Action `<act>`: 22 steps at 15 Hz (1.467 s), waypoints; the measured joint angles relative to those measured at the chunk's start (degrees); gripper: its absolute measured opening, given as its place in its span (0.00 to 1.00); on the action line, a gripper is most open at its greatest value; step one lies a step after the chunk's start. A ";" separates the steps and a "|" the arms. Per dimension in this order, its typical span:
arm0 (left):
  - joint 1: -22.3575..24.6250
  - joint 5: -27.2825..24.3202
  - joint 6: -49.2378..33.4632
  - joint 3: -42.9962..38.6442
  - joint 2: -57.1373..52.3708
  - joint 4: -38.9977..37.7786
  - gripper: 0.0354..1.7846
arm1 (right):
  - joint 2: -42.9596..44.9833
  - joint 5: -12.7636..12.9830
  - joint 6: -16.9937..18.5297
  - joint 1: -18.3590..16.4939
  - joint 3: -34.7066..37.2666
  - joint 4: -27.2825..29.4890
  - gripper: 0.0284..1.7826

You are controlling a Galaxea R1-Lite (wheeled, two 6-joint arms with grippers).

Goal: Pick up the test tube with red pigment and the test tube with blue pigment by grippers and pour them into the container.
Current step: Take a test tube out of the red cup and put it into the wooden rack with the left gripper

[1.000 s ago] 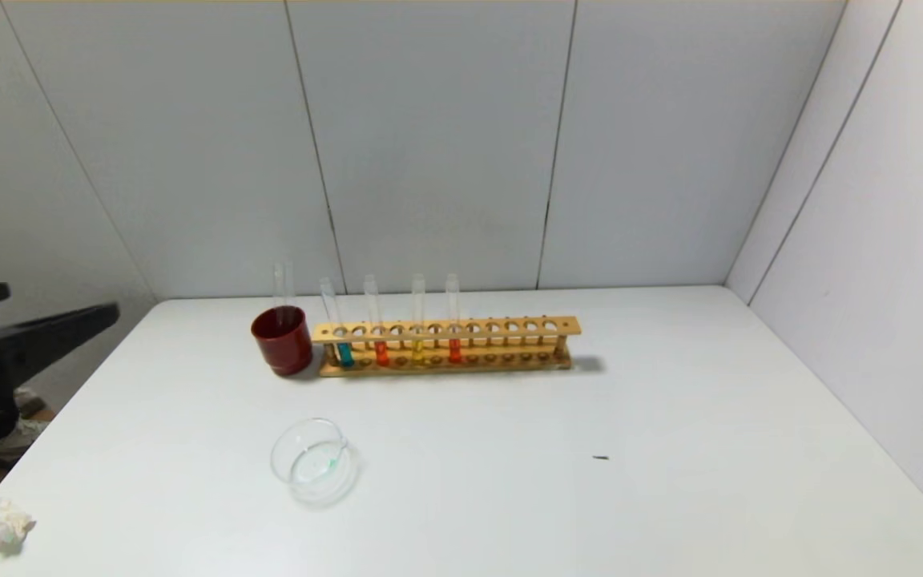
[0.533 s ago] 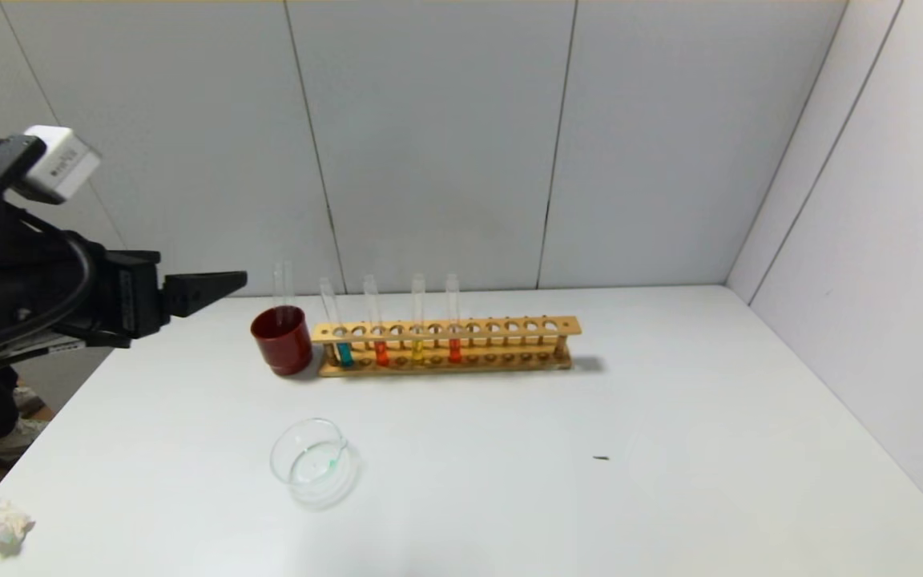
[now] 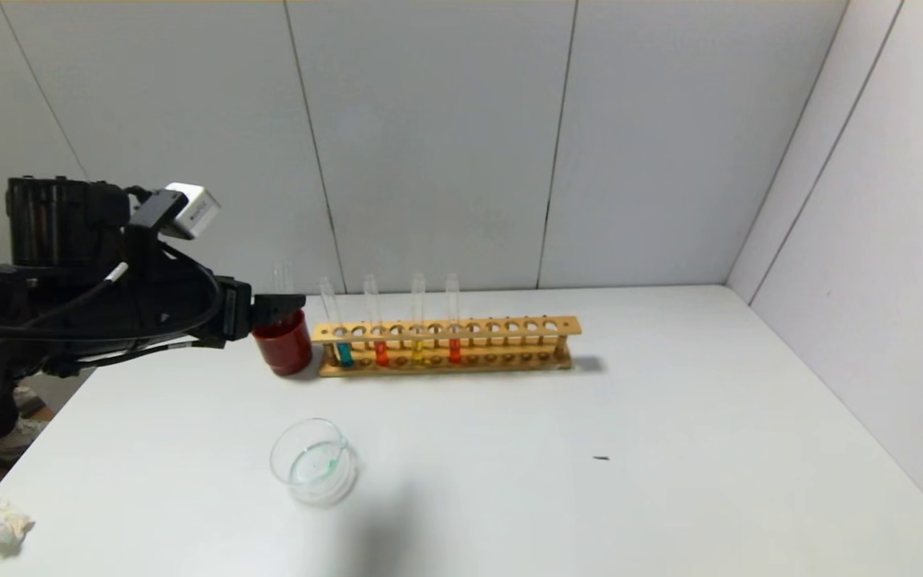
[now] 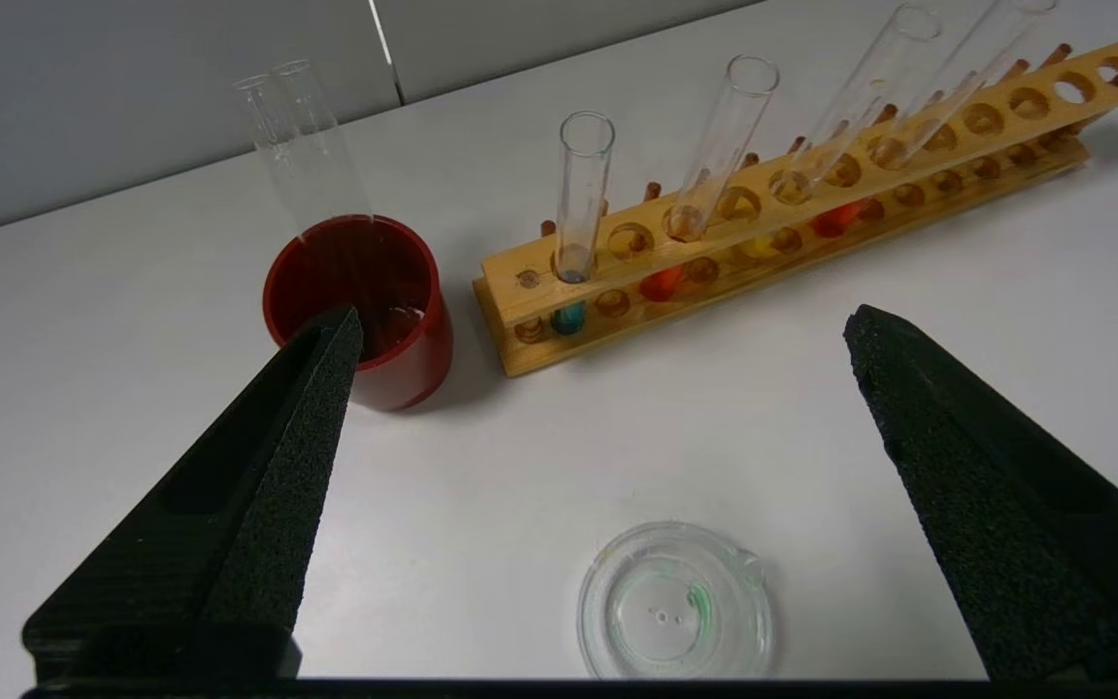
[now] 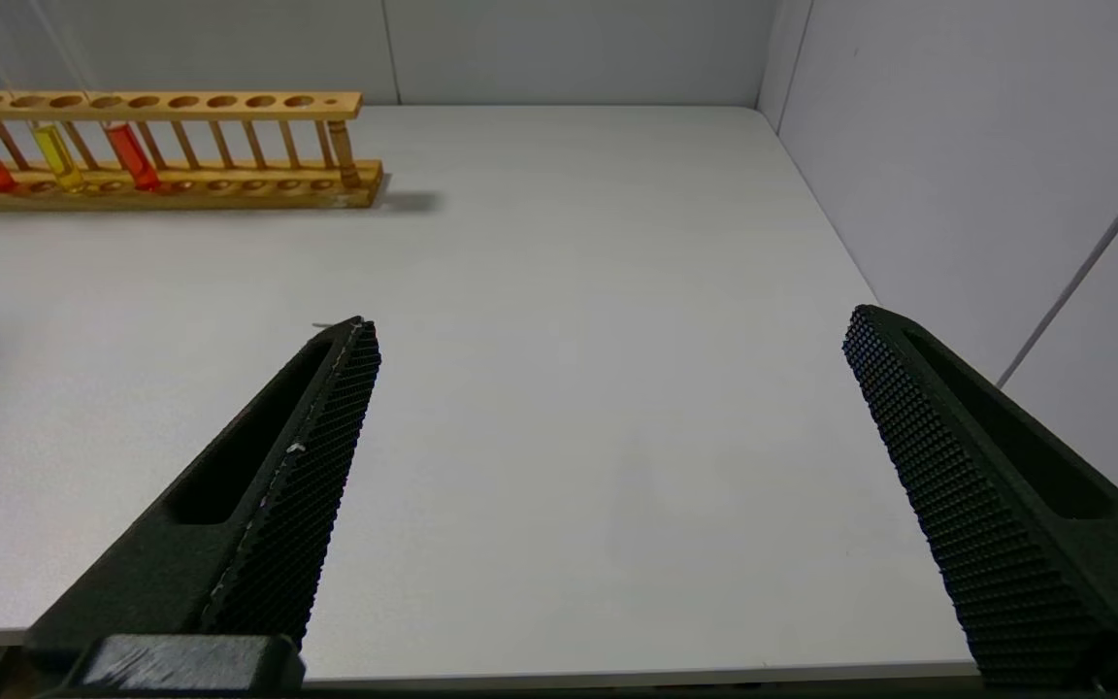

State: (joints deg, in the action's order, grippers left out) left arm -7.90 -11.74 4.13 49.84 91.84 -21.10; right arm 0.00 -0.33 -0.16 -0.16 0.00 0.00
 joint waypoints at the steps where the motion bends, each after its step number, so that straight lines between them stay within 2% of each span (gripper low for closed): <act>1: -0.17 0.04 0.00 0.05 2.15 -1.85 0.98 | 0.00 0.02 0.00 -0.02 0.00 0.00 0.98; 6: -0.91 1.71 -0.04 0.40 12.04 -11.39 0.98 | 0.00 0.02 0.00 0.00 0.00 0.00 0.98; 8: -0.96 1.85 -0.06 1.73 15.37 -12.96 0.98 | 0.00 0.00 0.00 0.00 0.00 0.00 0.98; 22: -1.27 1.61 -0.28 13.64 29.16 -12.85 0.97 | 0.00 0.02 0.02 -0.02 0.00 0.00 0.98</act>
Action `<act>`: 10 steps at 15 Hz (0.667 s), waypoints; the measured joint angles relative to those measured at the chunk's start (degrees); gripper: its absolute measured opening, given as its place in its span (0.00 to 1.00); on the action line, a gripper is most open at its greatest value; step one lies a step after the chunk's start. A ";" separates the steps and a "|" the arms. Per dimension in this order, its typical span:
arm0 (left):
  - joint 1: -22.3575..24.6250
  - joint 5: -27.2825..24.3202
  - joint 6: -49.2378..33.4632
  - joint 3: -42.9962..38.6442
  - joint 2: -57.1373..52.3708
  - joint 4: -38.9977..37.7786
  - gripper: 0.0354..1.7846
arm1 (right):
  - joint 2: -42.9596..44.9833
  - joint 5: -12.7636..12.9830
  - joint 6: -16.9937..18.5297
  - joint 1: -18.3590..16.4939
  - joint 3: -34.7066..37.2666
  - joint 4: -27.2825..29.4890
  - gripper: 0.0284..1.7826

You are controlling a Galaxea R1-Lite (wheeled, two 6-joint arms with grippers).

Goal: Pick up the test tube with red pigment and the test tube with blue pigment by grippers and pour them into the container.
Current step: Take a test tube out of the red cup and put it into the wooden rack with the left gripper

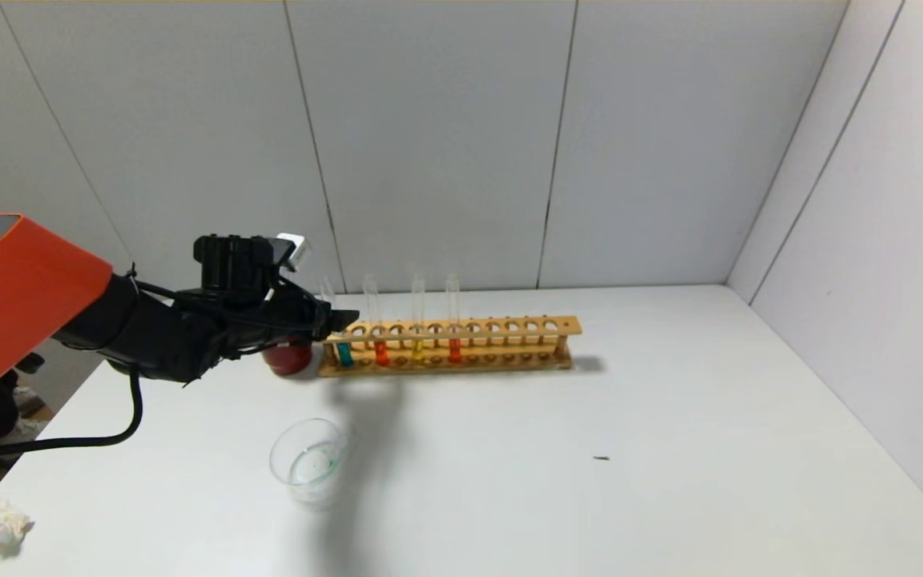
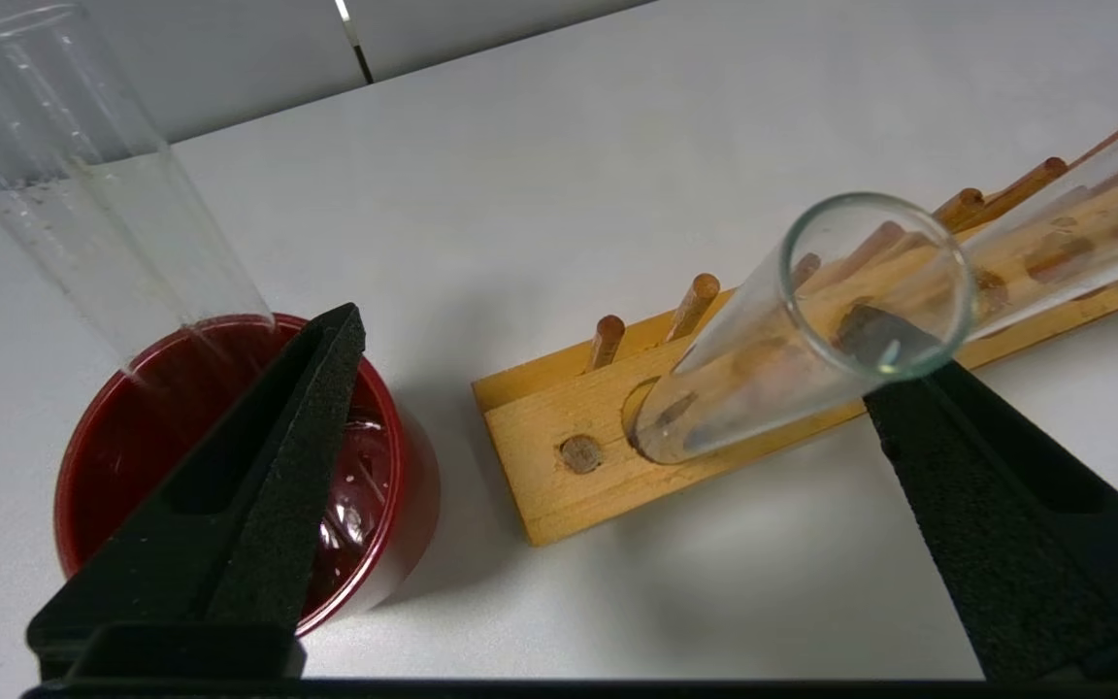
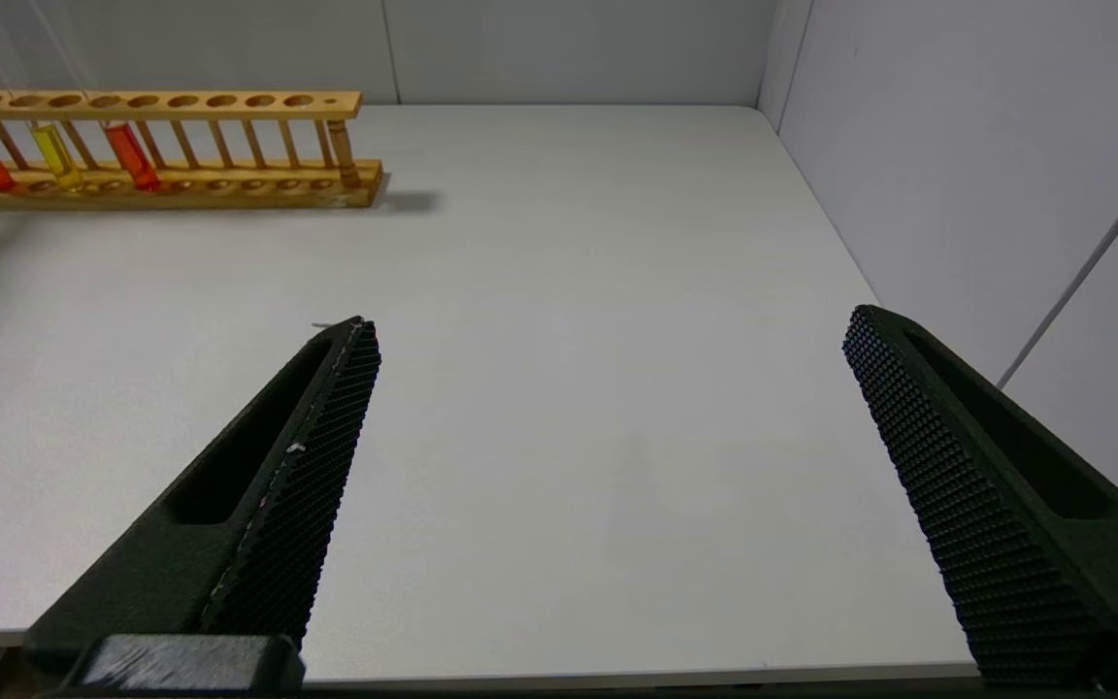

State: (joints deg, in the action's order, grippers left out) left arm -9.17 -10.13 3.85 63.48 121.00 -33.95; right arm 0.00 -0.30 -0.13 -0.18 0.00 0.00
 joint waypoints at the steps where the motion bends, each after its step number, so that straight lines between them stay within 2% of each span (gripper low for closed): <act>1: -0.23 0.00 0.02 0.39 0.46 0.05 0.93 | 0.00 -0.02 -0.02 0.00 0.00 0.00 0.98; 4: -0.80 0.00 0.02 1.05 1.51 0.05 0.75 | 0.00 -0.02 -0.02 0.02 0.00 0.00 0.98; 6: -1.13 0.00 -0.05 1.24 1.88 0.09 0.56 | 0.00 -0.02 -0.02 0.00 0.00 0.00 0.98; 7: -1.28 0.02 -0.16 1.29 1.99 0.07 0.43 | 0.00 -0.02 -0.02 -0.02 0.00 0.00 0.98; 10: -1.46 0.02 -0.17 1.16 2.10 0.07 0.18 | 0.00 0.00 -0.02 0.00 0.00 0.00 0.98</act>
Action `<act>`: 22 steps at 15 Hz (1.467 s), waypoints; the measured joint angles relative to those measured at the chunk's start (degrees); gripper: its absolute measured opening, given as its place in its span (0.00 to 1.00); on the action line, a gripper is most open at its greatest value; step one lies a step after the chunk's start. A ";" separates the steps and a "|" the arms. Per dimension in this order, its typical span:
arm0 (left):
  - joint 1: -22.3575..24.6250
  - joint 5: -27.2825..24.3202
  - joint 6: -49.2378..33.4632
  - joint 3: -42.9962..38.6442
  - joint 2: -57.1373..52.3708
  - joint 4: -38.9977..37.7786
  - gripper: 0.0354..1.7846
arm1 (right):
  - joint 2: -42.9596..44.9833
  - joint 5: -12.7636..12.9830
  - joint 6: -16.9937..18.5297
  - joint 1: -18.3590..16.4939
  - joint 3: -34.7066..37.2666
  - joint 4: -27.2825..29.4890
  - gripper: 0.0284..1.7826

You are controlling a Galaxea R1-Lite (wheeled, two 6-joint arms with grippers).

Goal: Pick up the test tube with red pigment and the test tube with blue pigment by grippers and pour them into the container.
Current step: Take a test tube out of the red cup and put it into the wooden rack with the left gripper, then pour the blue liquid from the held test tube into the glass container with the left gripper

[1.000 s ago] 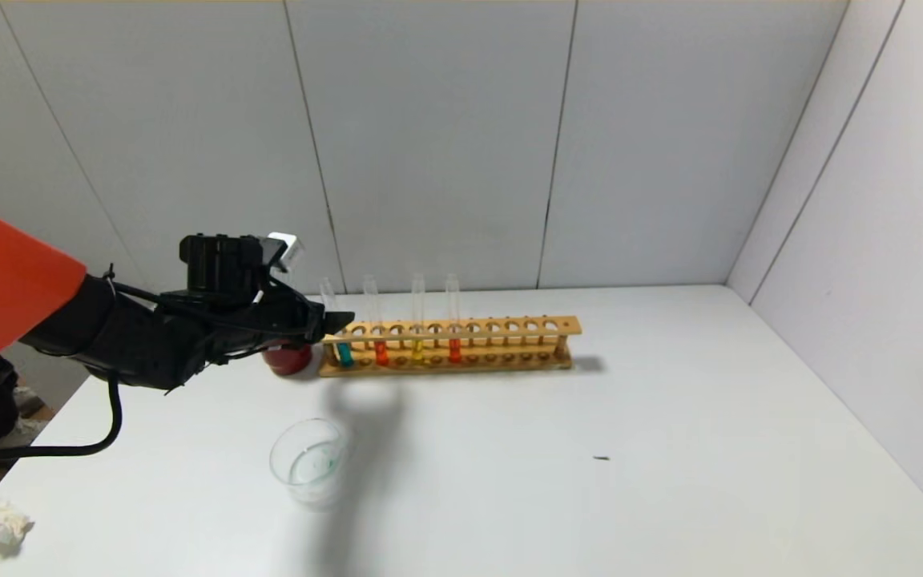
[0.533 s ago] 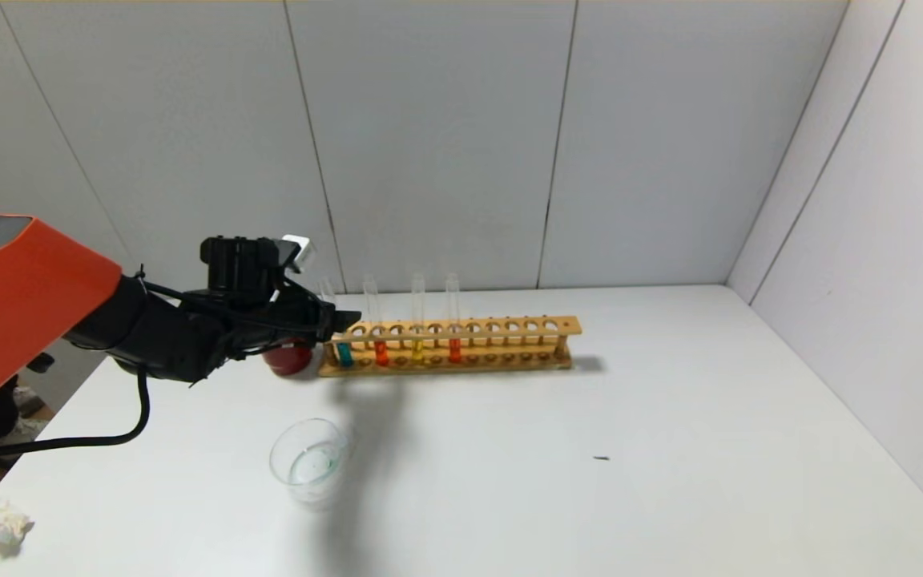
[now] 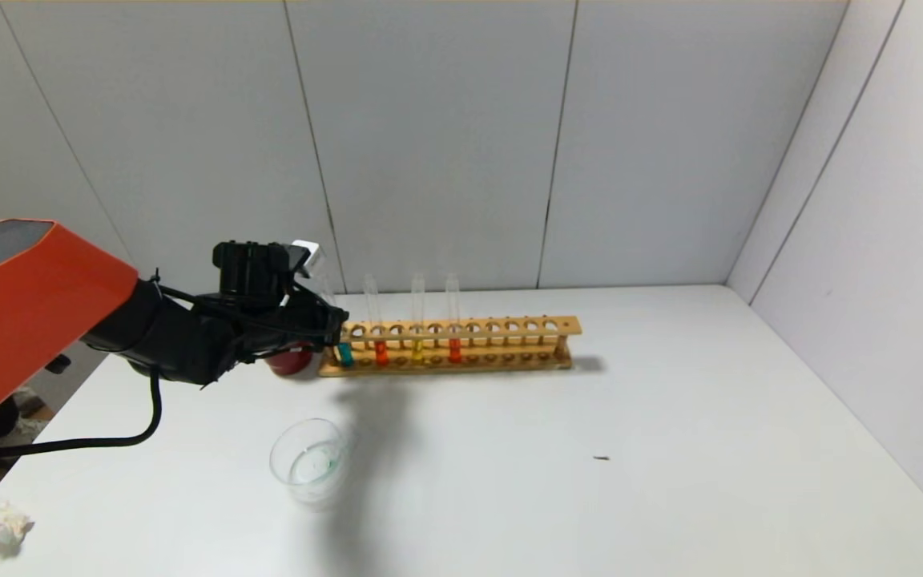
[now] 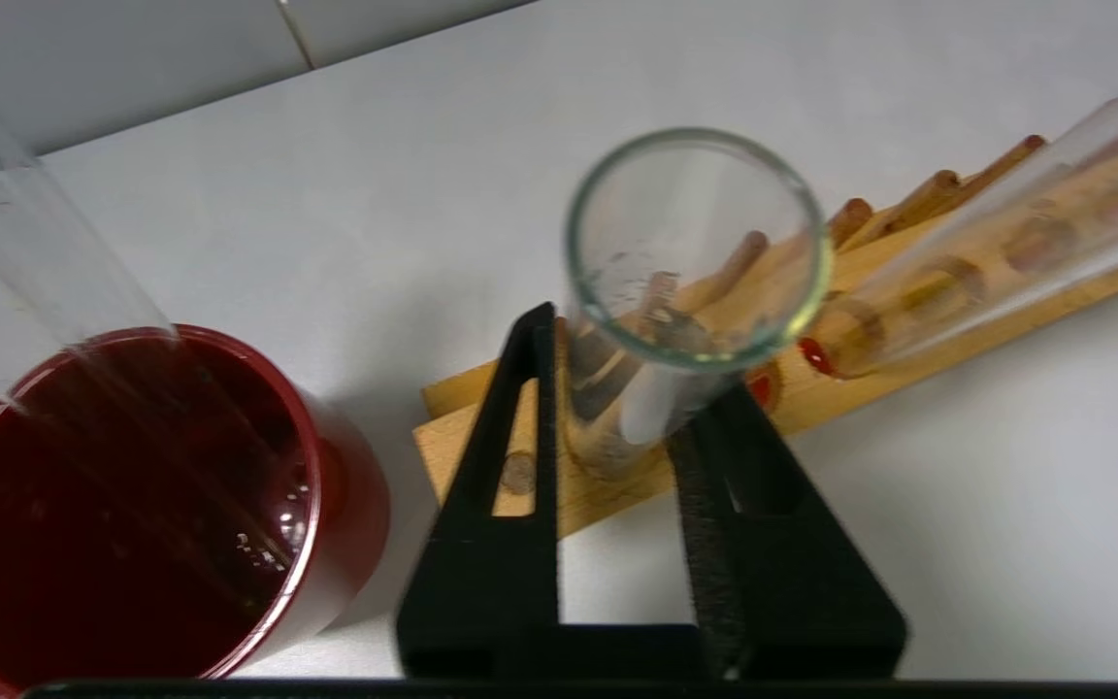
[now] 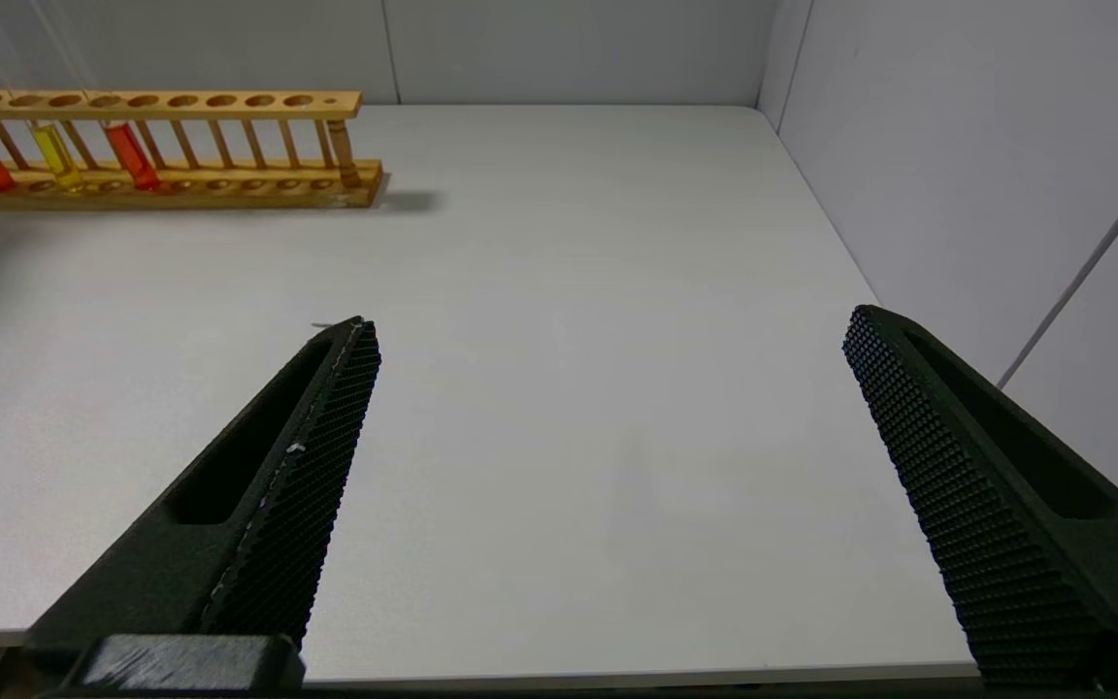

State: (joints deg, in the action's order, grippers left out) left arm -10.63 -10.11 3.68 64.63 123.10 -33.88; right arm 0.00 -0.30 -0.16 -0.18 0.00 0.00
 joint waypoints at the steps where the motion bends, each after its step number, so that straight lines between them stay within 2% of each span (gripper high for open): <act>1: -0.06 0.02 0.00 -0.02 0.02 0.00 0.16 | 0.00 -0.02 0.02 0.00 0.00 0.00 0.98; 10: -0.50 0.27 0.22 0.41 -4.19 0.65 0.16 | 0.00 0.00 0.00 0.00 0.00 0.00 0.98; 22: -0.52 0.46 0.61 1.99 -18.86 10.70 0.16 | 0.00 -0.02 0.00 0.02 0.00 0.00 0.98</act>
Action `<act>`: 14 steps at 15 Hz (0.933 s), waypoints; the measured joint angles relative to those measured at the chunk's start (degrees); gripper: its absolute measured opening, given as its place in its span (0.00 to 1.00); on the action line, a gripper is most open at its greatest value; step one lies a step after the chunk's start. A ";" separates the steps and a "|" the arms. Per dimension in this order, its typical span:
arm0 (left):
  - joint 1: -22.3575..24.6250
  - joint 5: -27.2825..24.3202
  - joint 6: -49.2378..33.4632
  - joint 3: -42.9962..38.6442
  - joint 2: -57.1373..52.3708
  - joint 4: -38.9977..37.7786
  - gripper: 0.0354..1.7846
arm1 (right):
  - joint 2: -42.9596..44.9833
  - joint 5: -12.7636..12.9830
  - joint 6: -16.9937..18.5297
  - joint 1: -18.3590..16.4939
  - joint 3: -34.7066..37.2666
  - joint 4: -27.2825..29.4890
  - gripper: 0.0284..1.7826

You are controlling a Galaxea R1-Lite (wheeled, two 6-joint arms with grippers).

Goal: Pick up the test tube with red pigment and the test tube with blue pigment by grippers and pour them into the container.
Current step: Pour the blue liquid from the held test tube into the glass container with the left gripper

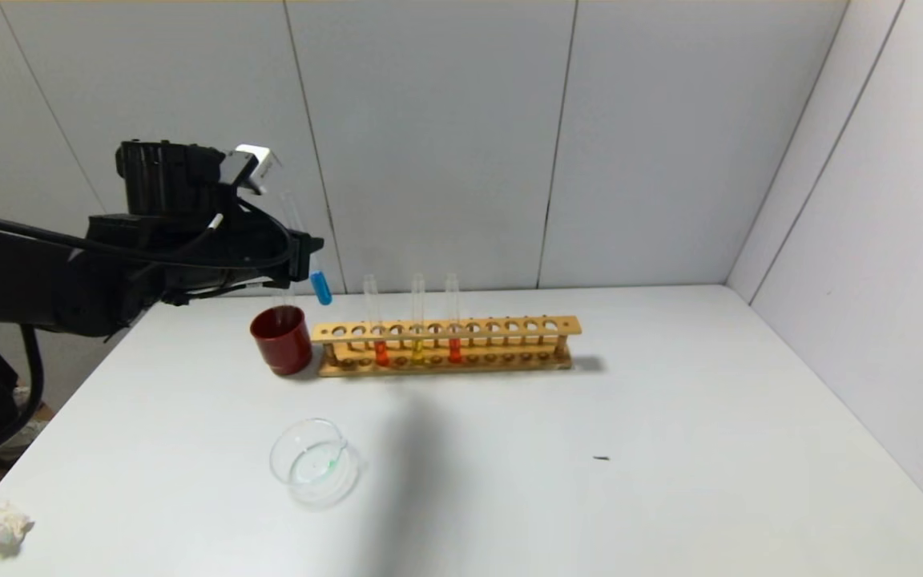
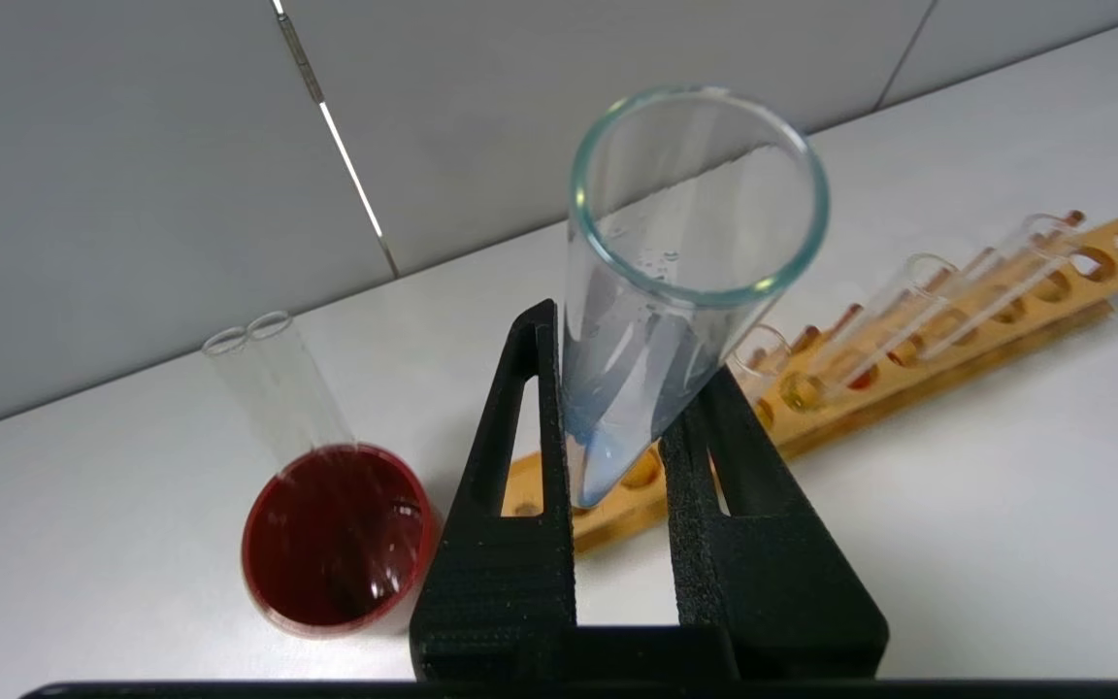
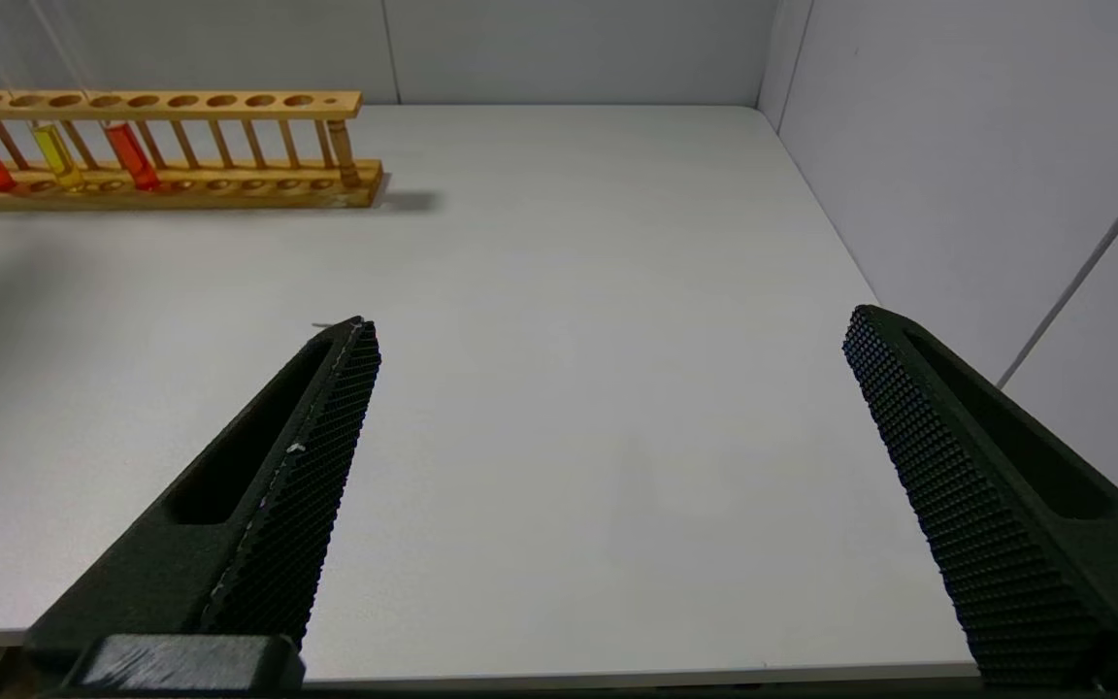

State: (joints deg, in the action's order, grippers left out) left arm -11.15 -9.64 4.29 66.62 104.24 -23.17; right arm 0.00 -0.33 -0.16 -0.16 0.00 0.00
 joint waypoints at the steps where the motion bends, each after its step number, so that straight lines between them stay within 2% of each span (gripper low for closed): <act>1: 0.00 -0.11 0.13 -0.66 -2.06 1.55 0.16 | 0.00 0.00 0.00 0.00 0.00 0.00 0.98; 3: 0.00 -0.06 1.68 -3.32 -6.29 4.30 0.16 | 0.00 0.02 0.00 -0.02 0.00 0.00 0.98; 9: 0.49 -0.13 11.56 -21.07 -19.85 4.96 0.16 | 0.00 0.00 0.02 0.00 0.00 0.00 0.98; 11: 3.17 -0.28 15.32 -24.48 -22.05 4.90 0.16 | 0.00 0.00 0.00 -0.02 0.00 0.00 0.98; 14: 10.78 -5.18 30.24 -28.67 -22.82 3.85 0.16 | 0.00 0.00 0.00 -0.02 0.00 0.00 0.98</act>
State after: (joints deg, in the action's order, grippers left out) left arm -0.38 -14.82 34.54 37.95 81.42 -19.32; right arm 0.00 -0.33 -0.16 -0.18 0.00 0.00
